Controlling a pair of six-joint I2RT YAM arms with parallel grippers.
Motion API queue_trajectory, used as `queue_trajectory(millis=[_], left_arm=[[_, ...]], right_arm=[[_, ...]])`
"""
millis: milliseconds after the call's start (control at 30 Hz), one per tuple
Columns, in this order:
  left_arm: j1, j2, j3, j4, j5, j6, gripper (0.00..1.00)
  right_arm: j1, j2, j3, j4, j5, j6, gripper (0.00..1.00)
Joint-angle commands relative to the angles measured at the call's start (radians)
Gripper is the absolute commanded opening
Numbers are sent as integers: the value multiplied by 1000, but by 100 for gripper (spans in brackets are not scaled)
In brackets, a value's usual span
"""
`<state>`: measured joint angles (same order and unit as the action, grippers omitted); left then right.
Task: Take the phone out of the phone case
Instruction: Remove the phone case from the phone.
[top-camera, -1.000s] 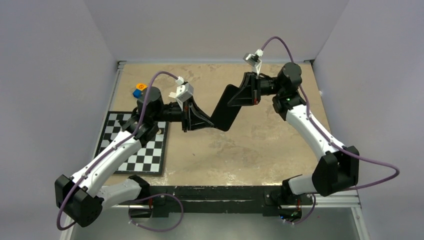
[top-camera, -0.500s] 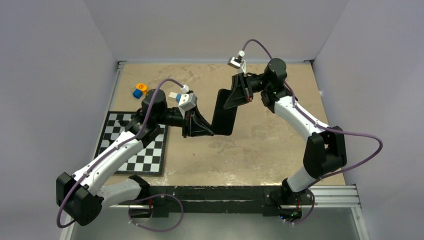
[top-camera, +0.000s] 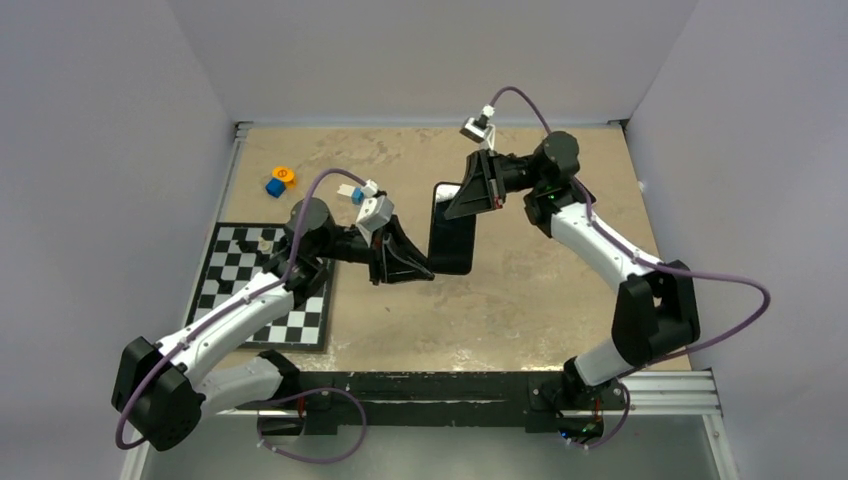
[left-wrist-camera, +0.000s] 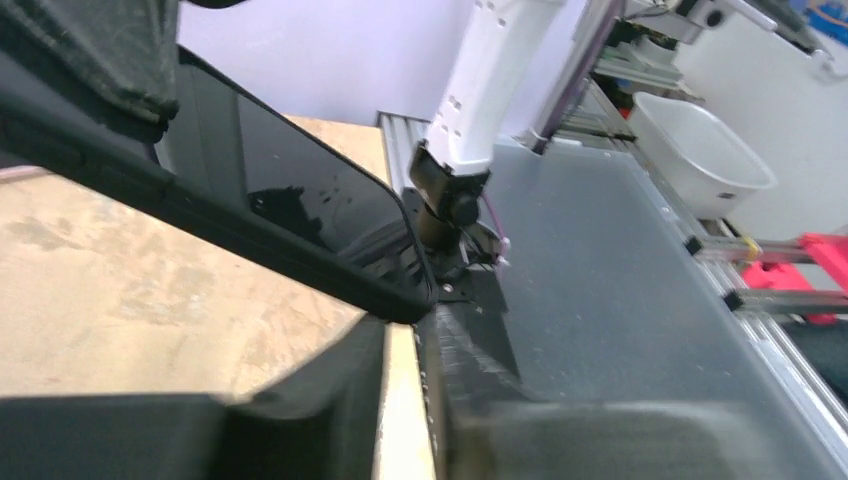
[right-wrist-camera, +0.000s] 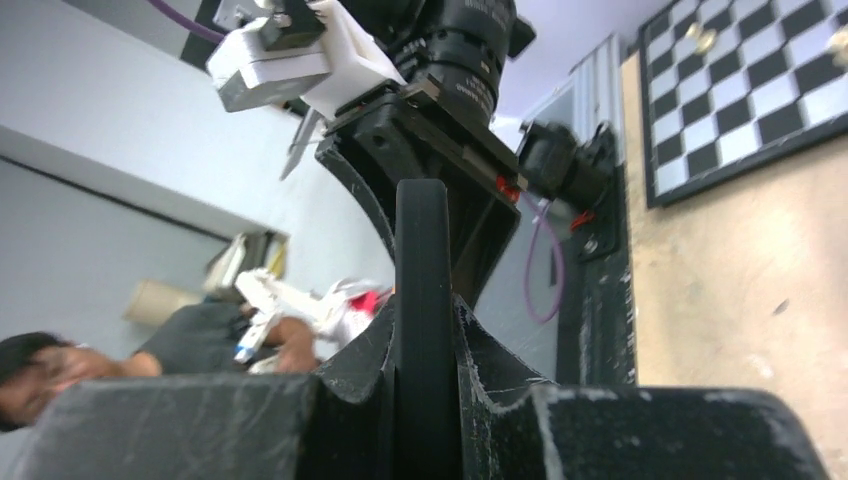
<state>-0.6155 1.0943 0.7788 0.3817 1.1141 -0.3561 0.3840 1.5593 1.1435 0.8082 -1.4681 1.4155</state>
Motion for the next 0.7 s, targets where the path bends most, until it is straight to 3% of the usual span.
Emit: queue_trajectory(millis=[0,67,133,167,233,367,433,500,567,667], left_arm=[[-26,-21,-48,292,-152,-203,37],[-25,-41,-107,369,-150,-286,50],[-24,-75,-145,341,-175,-305,62],[-25,-92,-145,285,-192,-297,63],[-25,-118,-115,174,-203,-261,62],[-16,-161,-40,-63,-247,-167,45],[8,-157,10,-204,-268,-145,43],[46,-127,63,-321,-223,-140,49],[81,-106,68,-286,-149,-175,69],[97,-135,20,-225,-178,-212,76]], right_arm=[[-17,-105,40,-210,324,-323,0],[-30,-107,86,-352,328,-438,0],[-30,-101,133,-454,316,-521,0],[-31,-101,147,-487,312,-548,0],[-30,-100,166,-520,299,-581,0],[-32,-111,181,-569,263,-633,0],[-32,-126,178,-581,252,-650,0],[-32,-140,172,-603,250,-673,0],[-32,-155,163,-610,254,-682,0],[-33,-173,160,-637,260,-700,0]])
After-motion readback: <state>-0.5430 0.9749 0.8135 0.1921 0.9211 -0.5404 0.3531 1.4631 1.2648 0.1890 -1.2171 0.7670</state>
